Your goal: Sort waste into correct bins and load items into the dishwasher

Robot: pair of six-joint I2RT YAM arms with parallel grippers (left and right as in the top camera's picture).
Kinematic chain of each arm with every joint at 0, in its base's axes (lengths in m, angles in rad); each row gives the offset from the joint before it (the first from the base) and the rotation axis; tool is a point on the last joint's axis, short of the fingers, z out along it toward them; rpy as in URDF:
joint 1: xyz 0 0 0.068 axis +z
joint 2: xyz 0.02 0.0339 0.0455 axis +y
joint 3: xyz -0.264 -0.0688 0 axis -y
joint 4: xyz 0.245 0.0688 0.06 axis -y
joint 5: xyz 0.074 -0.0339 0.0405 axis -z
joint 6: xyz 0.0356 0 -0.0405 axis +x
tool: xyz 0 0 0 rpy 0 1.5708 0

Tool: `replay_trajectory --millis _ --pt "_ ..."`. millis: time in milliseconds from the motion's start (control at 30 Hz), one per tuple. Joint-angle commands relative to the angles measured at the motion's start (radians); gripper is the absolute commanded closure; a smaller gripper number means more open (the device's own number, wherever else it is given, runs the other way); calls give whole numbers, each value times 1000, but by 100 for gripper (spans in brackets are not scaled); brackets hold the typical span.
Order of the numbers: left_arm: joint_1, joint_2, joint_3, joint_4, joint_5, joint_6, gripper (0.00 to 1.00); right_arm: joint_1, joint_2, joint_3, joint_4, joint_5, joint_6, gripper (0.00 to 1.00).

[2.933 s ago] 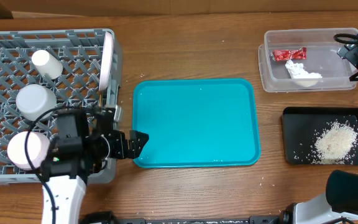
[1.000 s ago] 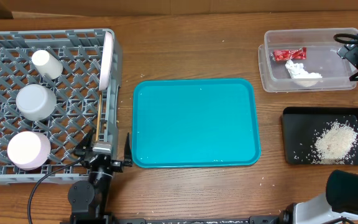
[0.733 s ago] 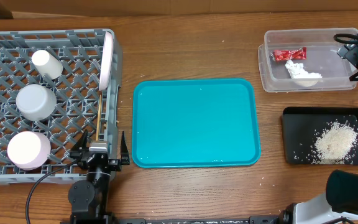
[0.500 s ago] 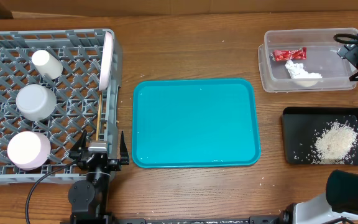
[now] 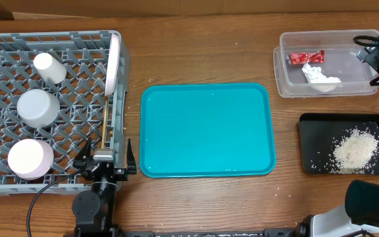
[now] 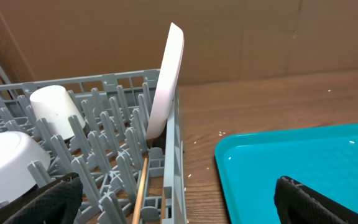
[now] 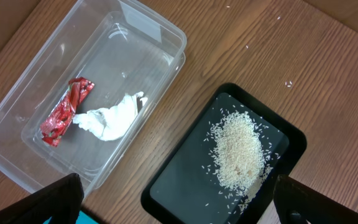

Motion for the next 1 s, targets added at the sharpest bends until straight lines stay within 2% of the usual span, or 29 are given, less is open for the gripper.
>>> replay_trajectory --millis 0,400,733,833,967 --pt "6 -11 -3 -3 -13 -10 0 -2 -8 3 2 14 3 0" --pt "6 -11 -3 -3 -13 -10 0 -2 -24 3 2 15 3 0" --pt "6 -11 -3 -3 -13 -10 0 0 -270 0 71 -27 4 0" --pt "6 -11 -3 -2 -13 -10 0 7 -353 -63 130 -94 4 0" --pt "6 -11 -3 -3 -13 -10 0 35 -494 -277 278 -114 16 0"
